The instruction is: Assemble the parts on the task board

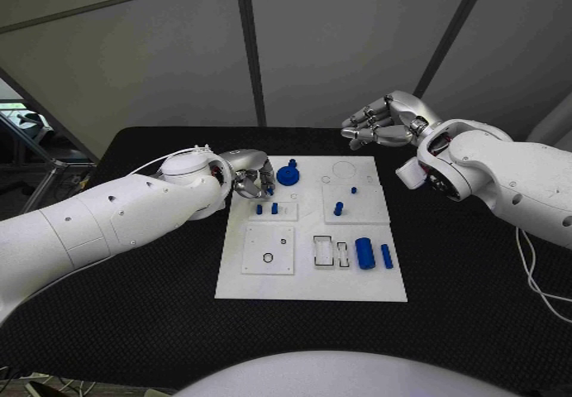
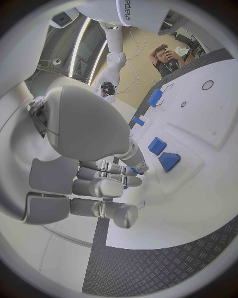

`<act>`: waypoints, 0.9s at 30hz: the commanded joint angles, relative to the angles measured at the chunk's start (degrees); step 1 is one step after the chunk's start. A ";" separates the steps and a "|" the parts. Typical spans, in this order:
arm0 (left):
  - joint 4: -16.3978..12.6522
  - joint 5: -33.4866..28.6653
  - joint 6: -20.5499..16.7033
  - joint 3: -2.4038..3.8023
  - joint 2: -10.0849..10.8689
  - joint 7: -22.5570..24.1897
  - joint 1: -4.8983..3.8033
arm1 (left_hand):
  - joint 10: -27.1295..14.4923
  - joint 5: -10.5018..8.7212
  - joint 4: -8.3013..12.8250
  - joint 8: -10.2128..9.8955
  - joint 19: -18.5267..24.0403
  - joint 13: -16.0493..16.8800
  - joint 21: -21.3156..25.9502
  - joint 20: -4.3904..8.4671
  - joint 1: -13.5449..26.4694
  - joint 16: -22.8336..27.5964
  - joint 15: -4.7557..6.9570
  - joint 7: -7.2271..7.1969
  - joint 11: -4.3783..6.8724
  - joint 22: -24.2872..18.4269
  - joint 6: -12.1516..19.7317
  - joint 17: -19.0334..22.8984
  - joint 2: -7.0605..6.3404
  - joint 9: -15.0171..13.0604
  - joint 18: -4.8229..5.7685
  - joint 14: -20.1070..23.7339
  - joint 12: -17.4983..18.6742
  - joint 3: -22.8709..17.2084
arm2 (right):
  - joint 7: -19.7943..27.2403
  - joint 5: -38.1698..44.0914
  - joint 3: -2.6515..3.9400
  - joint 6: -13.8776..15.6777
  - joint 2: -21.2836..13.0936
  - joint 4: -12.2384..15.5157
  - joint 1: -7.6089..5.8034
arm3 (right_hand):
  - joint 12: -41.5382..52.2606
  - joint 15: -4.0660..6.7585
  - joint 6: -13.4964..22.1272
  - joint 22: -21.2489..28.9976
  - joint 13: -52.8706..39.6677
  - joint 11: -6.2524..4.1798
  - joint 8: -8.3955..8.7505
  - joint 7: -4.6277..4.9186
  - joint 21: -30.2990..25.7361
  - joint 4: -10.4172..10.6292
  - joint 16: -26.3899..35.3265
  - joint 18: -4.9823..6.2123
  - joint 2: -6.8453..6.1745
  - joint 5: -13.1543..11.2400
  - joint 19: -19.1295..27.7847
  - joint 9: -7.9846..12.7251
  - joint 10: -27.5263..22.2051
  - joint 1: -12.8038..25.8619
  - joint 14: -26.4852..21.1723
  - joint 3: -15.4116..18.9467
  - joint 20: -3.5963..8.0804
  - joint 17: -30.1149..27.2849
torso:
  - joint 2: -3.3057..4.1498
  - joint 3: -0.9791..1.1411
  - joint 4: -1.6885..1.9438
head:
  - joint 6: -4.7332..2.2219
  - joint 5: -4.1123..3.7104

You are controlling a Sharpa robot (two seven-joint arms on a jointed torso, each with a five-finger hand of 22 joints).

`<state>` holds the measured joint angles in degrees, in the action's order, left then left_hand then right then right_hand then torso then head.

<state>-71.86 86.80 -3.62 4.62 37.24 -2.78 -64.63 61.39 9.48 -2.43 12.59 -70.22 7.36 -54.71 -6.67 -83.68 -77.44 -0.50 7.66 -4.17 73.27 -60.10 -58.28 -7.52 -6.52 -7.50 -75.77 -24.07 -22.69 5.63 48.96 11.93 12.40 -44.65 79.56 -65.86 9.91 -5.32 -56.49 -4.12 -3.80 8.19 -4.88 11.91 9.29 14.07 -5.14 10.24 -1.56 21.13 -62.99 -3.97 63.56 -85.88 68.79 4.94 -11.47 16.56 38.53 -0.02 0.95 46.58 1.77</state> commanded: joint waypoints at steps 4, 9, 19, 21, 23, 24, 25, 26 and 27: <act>-0.07 -0.10 0.71 0.00 -0.08 -0.05 -0.02 | 0.62 -0.24 0.03 0.29 -0.32 0.10 -0.19 0.09 0.49 -0.18 0.16 0.00 0.11 0.11 -0.58 0.01 -0.04 -0.10 -0.01 -0.42 0.20 -0.47 | 0.38 0.05 0.03 -0.33 0.07 -0.02 -0.07 | 0.30 -0.07 -0.04 0.06 0.09 0.08 0.01 0.04 -0.21 -0.05 0.38 0.29 0.28 0.21 -0.39 -0.09 -0.40 -0.12 0.22 0.07 -0.20 -0.06 | -0.01 0.01 -0.04 | 0.00 0.01; 0.13 -0.10 1.02 0.00 -0.20 -0.44 -0.02 | 0.62 -0.24 0.03 0.29 -0.32 0.10 -0.19 0.09 0.49 -0.18 0.16 0.00 0.11 0.11 -0.58 0.01 -0.04 -0.10 -0.01 -0.42 0.20 -0.47 | 0.38 0.05 0.03 -0.34 0.07 -0.02 -0.07 | 0.30 -0.07 -0.04 0.06 0.09 0.08 0.01 0.04 -0.21 -0.05 0.38 0.29 0.28 0.21 -0.39 -0.09 -0.40 -0.12 0.22 0.07 -0.20 -0.06 | -0.02 0.03 -0.01 | 0.01 -0.03; 0.71 -0.10 1.34 0.00 -0.49 -1.10 -0.02 | 0.18 -0.25 0.30 -1.96 -0.01 0.04 0.32 -0.08 1.13 -0.12 -0.23 0.83 -0.49 0.13 2.00 0.48 -0.66 0.69 -0.03 -0.24 1.43 -0.86 | 0.38 0.05 0.03 -0.32 0.07 -0.05 -0.07 | 0.30 -0.07 -0.04 0.06 0.09 0.08 0.01 0.04 -0.21 -0.05 0.38 0.29 0.28 0.21 -0.39 -0.09 -0.40 -0.12 0.22 0.07 -0.20 -0.06 | 0.00 0.03 -0.02 | 0.05 -0.08; 0.75 -0.10 1.40 0.00 -0.49 -1.18 -0.02 | 0.01 -0.26 0.31 -2.74 0.14 0.03 0.58 -0.21 1.40 -0.04 -0.42 1.18 -0.73 0.08 2.92 0.77 -0.92 1.02 -0.06 -0.08 1.76 -0.96 | 0.37 0.05 0.03 -0.32 0.06 -0.06 -0.07 | 0.30 -0.07 -0.04 0.06 0.09 0.08 0.01 0.04 -0.21 -0.05 0.38 0.29 0.28 0.21 -0.39 -0.09 -0.40 -0.12 0.22 0.07 -0.20 -0.06 | 0.00 0.01 0.01 | 0.06 -0.12; 0.77 -0.10 1.43 0.00 -0.47 -1.24 -0.02 | -0.08 -0.25 0.35 -3.77 0.29 0.05 0.82 -0.37 1.61 0.02 -0.62 1.44 -0.91 0.04 4.26 1.03 -1.20 1.48 -0.09 0.08 2.06 -1.10 | 0.37 0.05 0.03 -0.31 0.05 -0.07 -0.07 | 0.30 -0.07 -0.04 0.06 0.09 0.08 0.01 0.04 -0.21 -0.05 0.38 0.29 0.28 0.21 -0.39 -0.09 -0.40 -0.12 0.22 0.07 -0.20 -0.06 | 0.00 0.01 0.00 | 0.06 -0.10; 0.78 -0.10 1.42 -0.01 -0.45 -1.26 -0.02 | -0.07 -0.25 0.37 -4.09 0.31 0.07 0.85 -0.43 1.68 0.02 -0.64 1.47 -0.97 0.06 4.64 1.10 -1.31 1.63 -0.10 0.13 2.15 -1.14 | 0.37 0.05 0.03 -0.31 0.04 -0.07 -0.07 | 0.30 -0.07 -0.04 0.06 0.09 0.08 0.01 0.04 -0.21 -0.05 0.38 0.29 0.28 0.21 -0.39 -0.09 -0.40 -0.12 0.22 0.07 -0.20 -0.06 | -0.03 -0.02 0.00 | 0.06 -0.10; 0.78 -0.10 1.40 -0.01 -0.43 -1.28 -0.02 | -0.06 -0.25 0.39 -4.22 0.32 0.09 0.87 -0.45 1.71 0.03 -0.66 1.51 -0.99 0.06 4.77 1.14 -1.37 1.69 -0.11 0.15 2.19 -1.16 | 0.37 0.05 0.03 -0.30 0.03 -0.07 -0.07 | 0.30 -0.07 -0.04 0.06 0.09 0.08 0.01 0.04 -0.21 -0.05 0.38 0.29 0.28 0.21 -0.39 -0.09 -0.40 -0.12 0.22 0.07 -0.20 -0.06 | -0.04 -0.02 0.01 | 0.07 -0.11; 0.77 -0.10 1.37 -0.01 -0.40 -1.30 -0.02 | -0.05 -0.26 0.40 -4.40 0.34 0.11 0.91 -0.49 1.77 0.02 -0.70 1.58 -1.04 0.07 4.96 1.17 -1.44 1.78 -0.11 0.17 2.25 -1.19 | 0.37 0.05 0.03 -0.29 0.03 -0.08 -0.07 | 0.30 -0.07 -0.04 0.06 0.09 0.08 0.01 0.04 -0.21 -0.05 0.38 0.29 0.28 0.21 -0.39 -0.09 -0.40 -0.12 0.22 0.07 -0.20 -0.06 | -0.04 -0.01 0.02 | 0.07 -0.12; 0.77 -0.10 1.33 -0.01 -0.37 -1.31 -0.02 | -0.03 -0.26 0.42 -4.57 0.36 0.13 0.95 -0.52 1.80 0.01 -0.73 1.61 -1.06 0.07 5.13 1.21 -1.49 1.86 -0.13 0.18 2.31 -1.24 | 0.37 0.05 0.03 -0.28 0.02 -0.09 -0.07 | 0.30 -0.07 -0.04 0.06 0.09 0.08 0.01 0.04 -0.21 -0.05 0.38 0.29 0.28 0.21 -0.39 -0.09 -0.40 -0.12 0.22 0.07 -0.20 -0.06 | -0.04 -0.03 0.02 | 0.07 -0.13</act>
<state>-71.09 86.76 -2.81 4.59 36.85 -3.59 -64.56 61.36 9.46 -1.97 8.22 -70.01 7.40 -54.04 -6.89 -82.41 -77.44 -0.71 9.28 -4.91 73.37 -55.31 -57.14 -8.81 -4.72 -7.50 -75.56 -21.97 -23.49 5.63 48.96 11.92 12.37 -44.63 79.47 -65.86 9.91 -5.32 -56.49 -4.13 -3.80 8.18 -4.88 11.91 9.29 14.07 -5.14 10.24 -1.56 21.13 -62.99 -3.97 63.56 -85.88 68.79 4.94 -11.47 16.56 38.52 -0.01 0.94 46.64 1.66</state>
